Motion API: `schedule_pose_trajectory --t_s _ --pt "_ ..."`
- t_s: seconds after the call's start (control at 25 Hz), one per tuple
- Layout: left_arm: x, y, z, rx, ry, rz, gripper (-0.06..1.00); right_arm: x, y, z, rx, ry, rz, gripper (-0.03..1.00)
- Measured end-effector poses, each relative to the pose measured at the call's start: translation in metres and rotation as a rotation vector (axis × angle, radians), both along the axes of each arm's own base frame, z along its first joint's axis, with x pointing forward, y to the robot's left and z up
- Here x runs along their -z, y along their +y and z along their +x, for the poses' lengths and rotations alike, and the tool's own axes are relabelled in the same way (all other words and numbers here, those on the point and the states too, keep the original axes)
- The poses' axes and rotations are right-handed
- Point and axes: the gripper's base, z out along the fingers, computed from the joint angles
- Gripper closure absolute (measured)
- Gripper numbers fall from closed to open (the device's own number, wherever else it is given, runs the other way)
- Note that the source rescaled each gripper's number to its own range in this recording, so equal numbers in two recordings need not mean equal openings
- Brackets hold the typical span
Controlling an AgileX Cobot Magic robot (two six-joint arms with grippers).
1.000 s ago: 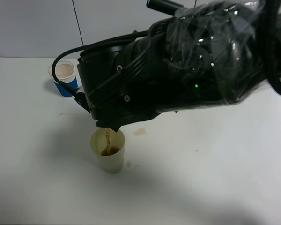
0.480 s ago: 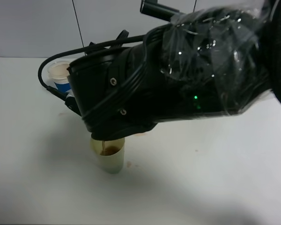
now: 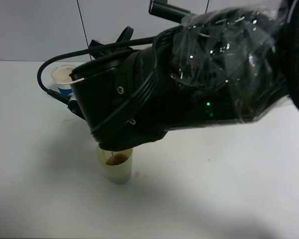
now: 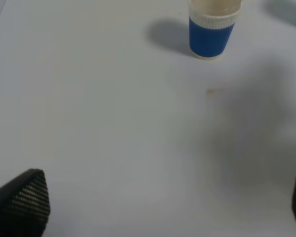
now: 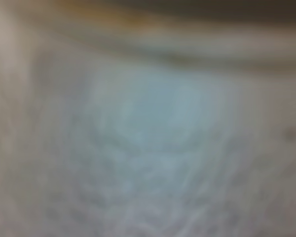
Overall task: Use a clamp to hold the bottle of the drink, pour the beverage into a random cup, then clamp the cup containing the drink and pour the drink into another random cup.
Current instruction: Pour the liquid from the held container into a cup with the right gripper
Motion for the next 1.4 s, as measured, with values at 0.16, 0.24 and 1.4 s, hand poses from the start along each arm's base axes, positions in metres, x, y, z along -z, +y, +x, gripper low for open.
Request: schedule_pose_trajectory --t_s 0.16,0.24,1.4 --pt "0.000 0.000 0.000 0.000 0.000 0.000 -0.06 -0.002 0.001 0.001 -0.012 -0.021 -0.007 0.97" --pt "0.000 0.000 0.000 0.000 0.000 0.000 -0.06 -0.004 0.002 0.002 -0.029 -0.047 -0.015 0.97" --pt "0.000 0.000 0.000 0.000 0.000 0.000 -0.06 -0.010 0.013 0.000 -0.152 -0.122 -0.021 0.97"
